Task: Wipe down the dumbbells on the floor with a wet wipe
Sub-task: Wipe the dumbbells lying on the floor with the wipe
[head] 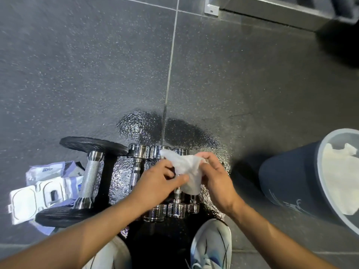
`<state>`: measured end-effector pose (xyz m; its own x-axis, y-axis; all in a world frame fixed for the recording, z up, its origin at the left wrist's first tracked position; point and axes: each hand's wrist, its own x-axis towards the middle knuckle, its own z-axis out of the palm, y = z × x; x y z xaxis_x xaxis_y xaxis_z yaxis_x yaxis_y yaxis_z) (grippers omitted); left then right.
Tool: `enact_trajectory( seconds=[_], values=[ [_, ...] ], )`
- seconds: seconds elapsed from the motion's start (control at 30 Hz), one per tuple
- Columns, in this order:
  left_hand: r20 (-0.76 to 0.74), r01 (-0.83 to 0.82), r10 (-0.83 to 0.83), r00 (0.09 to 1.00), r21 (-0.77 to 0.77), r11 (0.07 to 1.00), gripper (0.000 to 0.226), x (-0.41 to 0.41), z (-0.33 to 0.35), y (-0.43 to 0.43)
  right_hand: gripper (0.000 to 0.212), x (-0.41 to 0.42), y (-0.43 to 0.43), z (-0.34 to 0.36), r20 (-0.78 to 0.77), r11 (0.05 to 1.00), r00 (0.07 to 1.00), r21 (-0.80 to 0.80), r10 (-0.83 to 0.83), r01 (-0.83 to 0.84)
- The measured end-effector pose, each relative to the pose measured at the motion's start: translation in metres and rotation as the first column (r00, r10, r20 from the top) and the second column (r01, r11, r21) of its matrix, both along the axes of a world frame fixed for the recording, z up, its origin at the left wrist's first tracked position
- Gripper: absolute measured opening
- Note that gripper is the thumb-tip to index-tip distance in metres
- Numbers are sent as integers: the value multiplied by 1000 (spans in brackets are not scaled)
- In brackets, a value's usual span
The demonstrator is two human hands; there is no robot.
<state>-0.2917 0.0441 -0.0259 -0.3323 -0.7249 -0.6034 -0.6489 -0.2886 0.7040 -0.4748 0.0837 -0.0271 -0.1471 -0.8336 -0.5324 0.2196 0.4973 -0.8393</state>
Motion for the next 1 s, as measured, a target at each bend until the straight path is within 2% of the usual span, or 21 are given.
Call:
enact_trajectory(
  seconds=[0.07,0.1,0.17,0.23,0.3,0.4,0.5,0.57,0.67,0.8,0.9,0.93,1.0],
  values=[
    [-151,-214,235,960,145,966,59,1,1,-8,19,2,-4,7,186,997,980,49,-71,63],
    [-202,-269,308,930,200,942,55,1,2,-10,20,2,-5,11,268,997,961,69,-63,46],
    [-261,-292,367,893,284,913,36,1,2,-13,23,4,-7,19,377,996,926,86,-23,-10],
    [-282,-337,434,856,333,881,27,2,2,-13,27,7,-9,20,409,995,912,97,-36,-4],
    [-282,-431,525,803,334,838,23,4,-3,-13,30,9,-9,13,331,992,938,108,-98,66],
    [-270,-470,529,804,256,845,21,5,-4,-14,22,7,-7,1,126,987,980,77,-152,143],
    [-315,-489,524,791,187,852,18,7,-2,-18,17,6,-6,-1,27,995,995,9,-96,96],
    [-294,-470,467,834,65,880,19,8,-2,-20,18,6,-7,3,1,999,999,-13,-45,45],
    [-208,-412,383,900,-119,903,29,10,-6,-23,21,4,-11,10,-124,999,992,-39,27,-33],
    [-190,-434,407,893,-136,890,39,8,3,-30,41,2,-21,17,-358,997,932,-26,58,-71],
    [-193,-466,441,876,-108,878,49,9,13,-36,62,-6,-27,25,-364,982,916,134,170,-130],
    [-227,-462,434,872,-86,883,47,10,17,-37,67,-8,-29,30,-321,966,919,189,229,-175],
    [-280,-378,341,898,-92,921,27,11,22,-39,72,-10,-32,36,-246,932,917,263,314,-249]
  ],
)
